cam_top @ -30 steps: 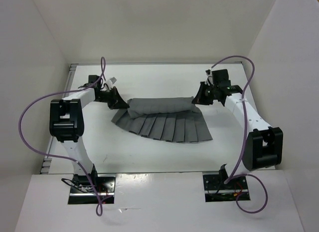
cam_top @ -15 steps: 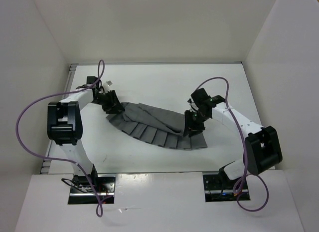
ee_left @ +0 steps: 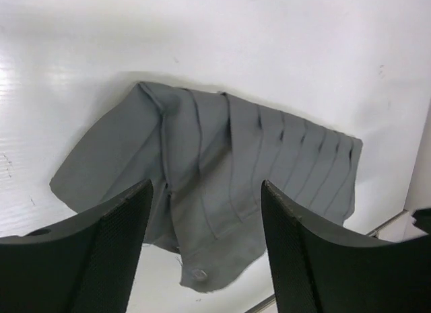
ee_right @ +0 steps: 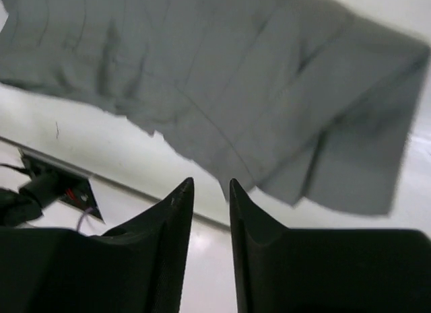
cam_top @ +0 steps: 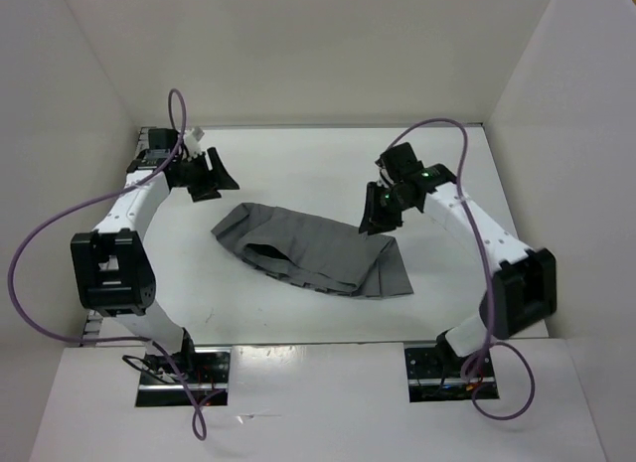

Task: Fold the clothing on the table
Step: Fold the skirt

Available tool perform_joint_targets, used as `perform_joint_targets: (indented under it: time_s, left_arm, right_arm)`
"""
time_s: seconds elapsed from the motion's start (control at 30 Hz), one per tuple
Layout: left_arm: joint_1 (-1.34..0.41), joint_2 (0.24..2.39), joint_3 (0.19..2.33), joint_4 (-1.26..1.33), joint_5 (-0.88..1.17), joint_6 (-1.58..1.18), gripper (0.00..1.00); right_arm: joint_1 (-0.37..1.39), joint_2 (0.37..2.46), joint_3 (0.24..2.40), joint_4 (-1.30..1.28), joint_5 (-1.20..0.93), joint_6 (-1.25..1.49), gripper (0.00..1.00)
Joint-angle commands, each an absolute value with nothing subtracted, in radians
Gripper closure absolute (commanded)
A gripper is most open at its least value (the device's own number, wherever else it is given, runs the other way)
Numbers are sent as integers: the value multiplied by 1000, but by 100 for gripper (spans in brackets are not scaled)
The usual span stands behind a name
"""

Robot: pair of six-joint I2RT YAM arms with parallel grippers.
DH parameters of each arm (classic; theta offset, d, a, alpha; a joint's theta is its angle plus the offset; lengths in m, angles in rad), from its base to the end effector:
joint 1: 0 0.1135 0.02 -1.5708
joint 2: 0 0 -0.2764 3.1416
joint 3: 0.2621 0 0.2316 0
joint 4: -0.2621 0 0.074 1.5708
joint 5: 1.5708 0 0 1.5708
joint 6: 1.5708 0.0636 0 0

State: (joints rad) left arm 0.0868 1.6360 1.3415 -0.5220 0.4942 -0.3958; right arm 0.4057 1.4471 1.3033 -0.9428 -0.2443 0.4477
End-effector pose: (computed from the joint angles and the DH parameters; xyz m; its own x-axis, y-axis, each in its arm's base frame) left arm 0.3598 0.0010 0.2871 -0.7652 -0.4073 -0.4986 -0.0517 0.8109 -0.5830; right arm 0.2503 0.1243 0.2950 -0.9436 0.0519 -0.3270 -0.0864 0.9148 0.3945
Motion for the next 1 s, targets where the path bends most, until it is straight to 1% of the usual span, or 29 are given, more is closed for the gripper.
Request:
perform_joint_targets:
  time_s: [0.0,0.07,0.2,0.43,0.53,0.63,0.7,0.83,0.9,0.97]
  left_arm:
    - [92,1703,1302,-516,483,-409,29]
    - [92,1732,1302,-505,483,-410,29]
    - [92,1758,1302,-485,512,-420,31]
    - [92,1758,1293,-508,503,-400,31]
    - [92,1770,1250,-496,494,-400,31]
    - [92,1813,1235,-467,531,-410,31]
    - [92,1832,1224,-422,595,-445,31]
    - [69,1888,1244,-390,646,-472,31]
    - [69,1910,1278,-381,664,-483,32]
    - [60,1925,1287,-380,673,-495,34]
  right_arm:
    - [402,1616,1318,-735,-299,503,68]
    - [402,1688,1327,-674,-313,526,68]
    - [411,1758,1302,-658,-304,526,71]
    - [451,1760,1140,-729,-331,492,71]
    - [451,1759,1075,-744,-298,483,71]
    - [451,1729,1092,-762,-270,492,72]
    - [462,1692,1162,-775,-281,492,72]
    - [462,1672,1285,-795,-290,523,72]
    - [472,1663,1311,-795,-314,523,72]
    - [472,1654,1293,-795,-314,541,72]
